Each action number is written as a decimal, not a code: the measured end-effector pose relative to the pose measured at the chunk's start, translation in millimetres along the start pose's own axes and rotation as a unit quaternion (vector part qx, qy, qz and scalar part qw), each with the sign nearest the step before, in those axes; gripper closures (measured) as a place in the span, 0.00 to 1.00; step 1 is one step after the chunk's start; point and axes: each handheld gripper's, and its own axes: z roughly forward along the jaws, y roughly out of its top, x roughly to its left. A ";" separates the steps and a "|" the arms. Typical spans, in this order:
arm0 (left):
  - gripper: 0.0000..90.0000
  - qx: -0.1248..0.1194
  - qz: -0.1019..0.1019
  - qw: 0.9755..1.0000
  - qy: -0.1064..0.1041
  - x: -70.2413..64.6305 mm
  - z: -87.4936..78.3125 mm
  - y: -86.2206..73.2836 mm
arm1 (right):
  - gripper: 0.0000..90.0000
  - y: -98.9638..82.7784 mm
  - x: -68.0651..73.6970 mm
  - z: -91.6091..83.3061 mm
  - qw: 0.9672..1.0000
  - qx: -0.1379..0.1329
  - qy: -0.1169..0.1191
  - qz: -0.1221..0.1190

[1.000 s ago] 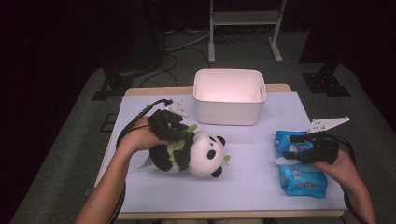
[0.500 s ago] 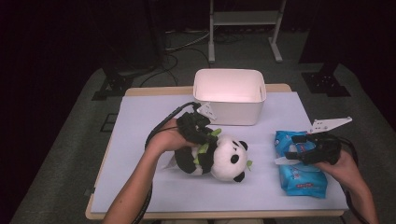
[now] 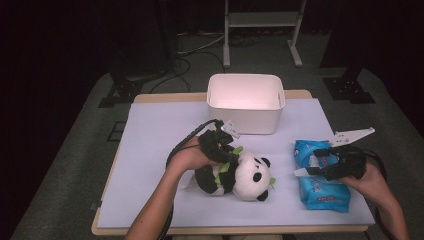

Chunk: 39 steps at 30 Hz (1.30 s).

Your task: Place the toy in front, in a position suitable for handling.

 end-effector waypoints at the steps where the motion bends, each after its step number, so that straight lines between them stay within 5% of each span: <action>1: 0.78 -0.002 -0.003 1.000 -0.002 0.4 -0.4 -2.1 | 0.25 -1.4 0.4 -0.6 1.000 0.003 0.000 -0.002; 13: 0.61 -0.043 -0.017 0.999 -0.022 3.8 -12.3 -18.4 | 0.48 -5.0 10.2 1.1 0.997 0.059 -0.023 -0.044; 21: 0.53 -0.062 -0.032 0.998 -0.008 8.3 -28.3 -44.7 | 0.82 -1.4 11.0 3.4 0.994 0.082 -0.050 -0.048; 39: 0.47 -0.087 -0.034 0.995 -0.018 6.5 -36.2 -77.0 | 0.90 3.2 3.0 -13.3 0.999 0.044 -0.028 -0.013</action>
